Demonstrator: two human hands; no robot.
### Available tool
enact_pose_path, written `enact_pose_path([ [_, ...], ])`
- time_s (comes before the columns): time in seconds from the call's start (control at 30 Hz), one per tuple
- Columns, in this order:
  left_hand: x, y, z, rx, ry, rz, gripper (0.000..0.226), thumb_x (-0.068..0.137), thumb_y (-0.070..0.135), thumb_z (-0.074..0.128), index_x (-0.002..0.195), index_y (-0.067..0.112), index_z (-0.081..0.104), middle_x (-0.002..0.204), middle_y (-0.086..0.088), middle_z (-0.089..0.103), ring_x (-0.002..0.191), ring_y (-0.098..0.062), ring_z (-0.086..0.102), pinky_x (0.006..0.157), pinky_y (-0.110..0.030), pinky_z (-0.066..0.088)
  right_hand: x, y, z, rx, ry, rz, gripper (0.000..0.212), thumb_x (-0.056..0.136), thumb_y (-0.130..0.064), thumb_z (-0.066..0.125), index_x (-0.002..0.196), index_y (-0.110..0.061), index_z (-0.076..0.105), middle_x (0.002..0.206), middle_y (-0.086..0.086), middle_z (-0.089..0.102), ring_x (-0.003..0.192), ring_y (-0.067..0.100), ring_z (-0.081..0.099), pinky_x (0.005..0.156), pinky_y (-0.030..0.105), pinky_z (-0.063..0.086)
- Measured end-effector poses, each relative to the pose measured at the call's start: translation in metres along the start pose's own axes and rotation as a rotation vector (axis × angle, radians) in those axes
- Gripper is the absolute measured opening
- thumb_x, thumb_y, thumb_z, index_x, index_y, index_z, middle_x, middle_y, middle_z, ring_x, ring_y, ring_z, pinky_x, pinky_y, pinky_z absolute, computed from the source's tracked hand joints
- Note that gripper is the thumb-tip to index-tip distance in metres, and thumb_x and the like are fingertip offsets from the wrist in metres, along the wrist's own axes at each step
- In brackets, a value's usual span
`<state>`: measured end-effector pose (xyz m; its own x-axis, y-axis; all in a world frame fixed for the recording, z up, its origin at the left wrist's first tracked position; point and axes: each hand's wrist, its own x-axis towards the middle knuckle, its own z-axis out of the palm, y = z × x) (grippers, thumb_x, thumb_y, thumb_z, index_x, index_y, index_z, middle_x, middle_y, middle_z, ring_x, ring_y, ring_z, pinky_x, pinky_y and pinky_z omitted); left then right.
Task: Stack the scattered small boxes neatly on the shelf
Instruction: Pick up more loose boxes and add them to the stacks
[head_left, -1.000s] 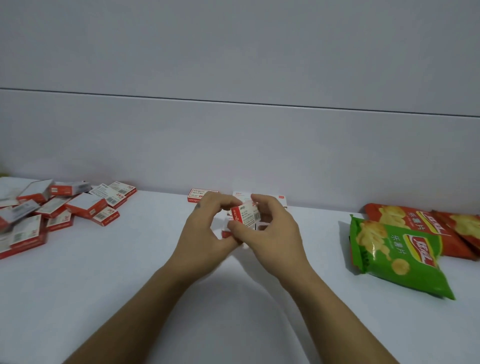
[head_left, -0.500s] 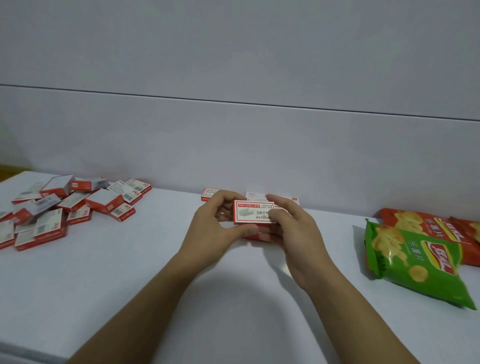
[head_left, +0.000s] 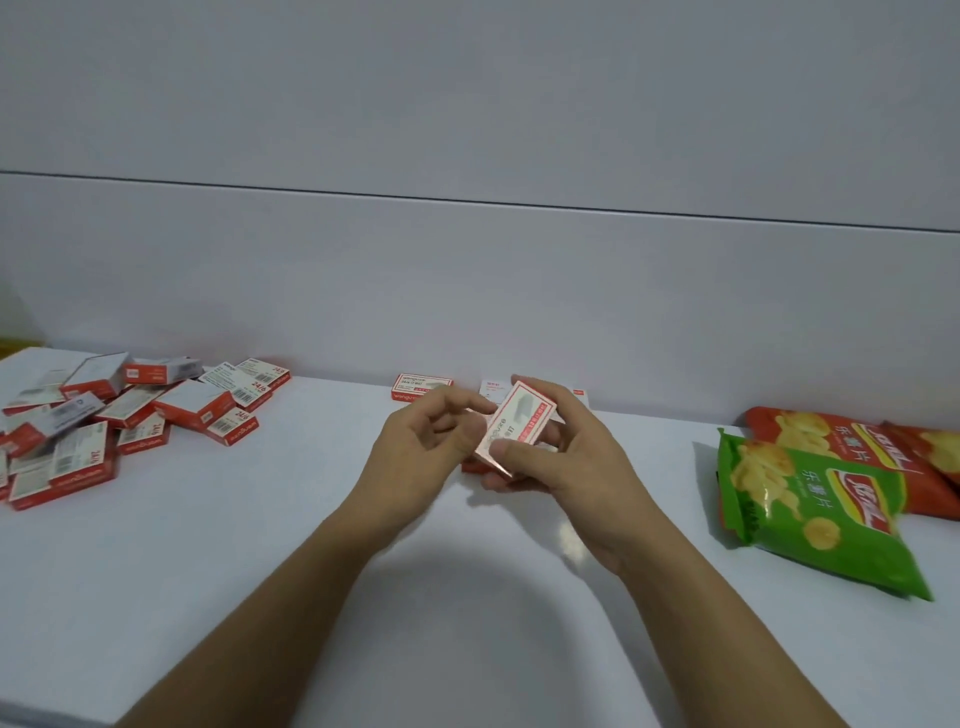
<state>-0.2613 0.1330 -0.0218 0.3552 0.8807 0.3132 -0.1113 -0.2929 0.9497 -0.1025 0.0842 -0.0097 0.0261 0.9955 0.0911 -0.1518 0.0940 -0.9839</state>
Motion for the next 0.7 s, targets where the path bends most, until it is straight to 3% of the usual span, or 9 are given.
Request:
enact_pose_path([
  [0.13, 0.0, -0.003, 0.0, 0.043, -0.086, -0.001, 0.053, 0.065, 0.012, 0.082, 0.111, 0.03, 0.065, 0.1, -0.004, 0.071, 0.094, -0.025, 0.067, 0.081, -0.033, 0.056, 0.001, 0.0, 0.003, 0.048, 0.132, -0.016, 0.029, 0.096, -0.013, 0.056, 0.123, -0.023, 0.06, 0.099, 0.005, 0.075, 0.088, 0.023, 0.072, 0.073, 0.032, 0.058],
  [0.23, 0.001, -0.005, 0.004, 0.077, -0.002, 0.025, 0.047, 0.072, 0.011, 0.081, 0.111, 0.03, 0.064, 0.099, 0.003, 0.072, 0.091, -0.019, 0.067, 0.08, -0.028, 0.056, 0.004, 0.002, 0.004, 0.028, 0.202, 0.001, 0.026, 0.1, -0.017, 0.046, 0.115, -0.024, 0.066, 0.094, 0.002, 0.076, 0.083, 0.02, 0.073, 0.071, 0.032, 0.059],
  [0.4, 0.003, -0.003, -0.003, 0.149, 0.079, 0.038, 0.04, 0.088, 0.01, 0.064, 0.118, 0.036, 0.059, 0.099, 0.013, 0.069, 0.091, -0.011, 0.066, 0.079, -0.025, 0.055, 0.006, 0.004, -0.001, -0.032, 0.323, -0.065, 0.02, 0.093, -0.016, 0.059, 0.11, -0.025, 0.065, 0.082, -0.002, 0.075, 0.073, 0.014, 0.073, 0.058, 0.022, 0.055],
  [0.47, 0.003, -0.004, -0.004, 0.21, 0.058, 0.034, 0.047, 0.084, 0.013, 0.069, 0.122, 0.037, 0.057, 0.101, 0.015, 0.068, 0.092, -0.011, 0.066, 0.079, -0.024, 0.055, 0.006, 0.006, -0.001, -0.049, 0.313, -0.078, 0.025, 0.093, -0.016, 0.061, 0.113, -0.032, 0.063, 0.081, -0.001, 0.075, 0.073, 0.015, 0.073, 0.058, 0.023, 0.056],
  [0.6, 0.005, -0.005, -0.01, 0.366, 0.074, 0.042, 0.05, 0.074, 0.019, 0.08, 0.116, 0.034, 0.057, 0.102, 0.012, 0.067, 0.09, -0.008, 0.064, 0.075, -0.021, 0.054, 0.007, 0.007, 0.001, -0.095, 0.263, -0.09, 0.024, 0.092, -0.015, 0.063, 0.11, -0.03, 0.067, 0.084, 0.003, 0.075, 0.076, 0.018, 0.073, 0.065, 0.029, 0.059],
  [0.7, 0.009, -0.003, -0.016, 0.602, 0.09, 0.113, 0.044, 0.075, 0.026, 0.08, 0.11, 0.033, 0.055, 0.105, 0.019, 0.061, 0.095, 0.004, 0.057, 0.074, -0.014, 0.051, 0.009, 0.007, 0.004, -0.098, 0.233, -0.07, 0.024, 0.092, -0.012, 0.062, 0.109, -0.028, 0.067, 0.083, 0.002, 0.075, 0.072, 0.015, 0.072, 0.06, 0.021, 0.055],
])
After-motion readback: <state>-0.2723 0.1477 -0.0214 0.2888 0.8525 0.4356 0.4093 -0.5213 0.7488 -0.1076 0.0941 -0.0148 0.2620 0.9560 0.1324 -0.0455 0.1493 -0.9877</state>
